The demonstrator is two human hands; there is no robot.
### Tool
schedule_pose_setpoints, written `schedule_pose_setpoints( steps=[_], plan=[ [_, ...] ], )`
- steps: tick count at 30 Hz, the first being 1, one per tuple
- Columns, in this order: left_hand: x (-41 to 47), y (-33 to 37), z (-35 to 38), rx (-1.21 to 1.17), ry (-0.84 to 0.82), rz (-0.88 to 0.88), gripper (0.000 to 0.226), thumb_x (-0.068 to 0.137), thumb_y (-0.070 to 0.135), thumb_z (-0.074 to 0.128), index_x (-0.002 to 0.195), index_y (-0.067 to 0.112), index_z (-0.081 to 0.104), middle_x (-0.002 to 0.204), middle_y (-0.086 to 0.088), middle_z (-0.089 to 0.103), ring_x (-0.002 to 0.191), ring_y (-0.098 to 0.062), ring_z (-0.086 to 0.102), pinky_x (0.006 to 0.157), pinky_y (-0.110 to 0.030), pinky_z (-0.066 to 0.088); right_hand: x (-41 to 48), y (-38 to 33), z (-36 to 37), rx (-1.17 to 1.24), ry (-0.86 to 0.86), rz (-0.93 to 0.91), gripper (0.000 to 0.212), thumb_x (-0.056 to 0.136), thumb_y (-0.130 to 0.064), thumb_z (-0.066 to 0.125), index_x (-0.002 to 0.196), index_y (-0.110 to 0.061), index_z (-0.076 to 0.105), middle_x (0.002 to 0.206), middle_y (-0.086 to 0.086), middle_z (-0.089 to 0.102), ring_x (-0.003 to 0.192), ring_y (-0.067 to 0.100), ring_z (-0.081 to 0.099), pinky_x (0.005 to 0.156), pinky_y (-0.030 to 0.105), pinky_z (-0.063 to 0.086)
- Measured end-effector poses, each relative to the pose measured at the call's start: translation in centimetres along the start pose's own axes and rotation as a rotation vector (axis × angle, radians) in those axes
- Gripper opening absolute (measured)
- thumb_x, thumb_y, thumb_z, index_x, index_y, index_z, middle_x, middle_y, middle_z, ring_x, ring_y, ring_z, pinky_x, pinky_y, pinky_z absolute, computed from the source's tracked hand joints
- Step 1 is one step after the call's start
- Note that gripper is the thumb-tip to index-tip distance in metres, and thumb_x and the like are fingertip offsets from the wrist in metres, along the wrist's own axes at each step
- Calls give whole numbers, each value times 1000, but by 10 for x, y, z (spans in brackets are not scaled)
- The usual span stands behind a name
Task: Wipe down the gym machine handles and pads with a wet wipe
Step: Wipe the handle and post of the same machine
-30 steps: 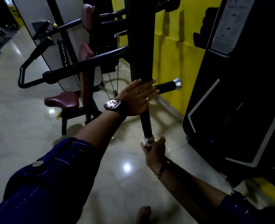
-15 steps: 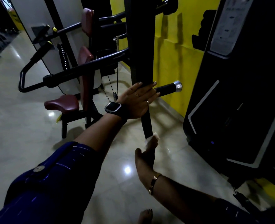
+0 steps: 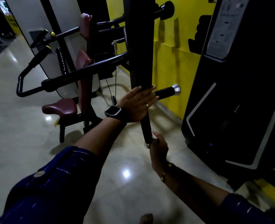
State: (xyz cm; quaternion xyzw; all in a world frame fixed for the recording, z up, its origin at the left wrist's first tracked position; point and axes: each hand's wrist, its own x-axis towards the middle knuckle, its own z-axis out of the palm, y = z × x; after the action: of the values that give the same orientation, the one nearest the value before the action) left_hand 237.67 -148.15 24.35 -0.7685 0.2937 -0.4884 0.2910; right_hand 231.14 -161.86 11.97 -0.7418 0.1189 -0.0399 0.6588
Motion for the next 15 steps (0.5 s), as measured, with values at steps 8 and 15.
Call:
schedule_pose_setpoints(
  steps=[8,15],
  plan=[
    [3,-1,-6,-17,-27,-15,45,100,33,34,126,16,66,125,1,67,128,-22,54,119,-41,8,53,-58,-4,171,-462,-49,31,95,-15,42,106,3,66,97,18,68,85,18,61,75,30,47],
    [0,-1,-2,-7,-8,9,44,89,25,45,128,17,64,127,1,65,130,-23,53,118,-42,9,44,-34,-9,165,-446,-126,24,96,-11,47,95,-10,71,98,11,71,88,28,66,78,38,52]
  ],
)
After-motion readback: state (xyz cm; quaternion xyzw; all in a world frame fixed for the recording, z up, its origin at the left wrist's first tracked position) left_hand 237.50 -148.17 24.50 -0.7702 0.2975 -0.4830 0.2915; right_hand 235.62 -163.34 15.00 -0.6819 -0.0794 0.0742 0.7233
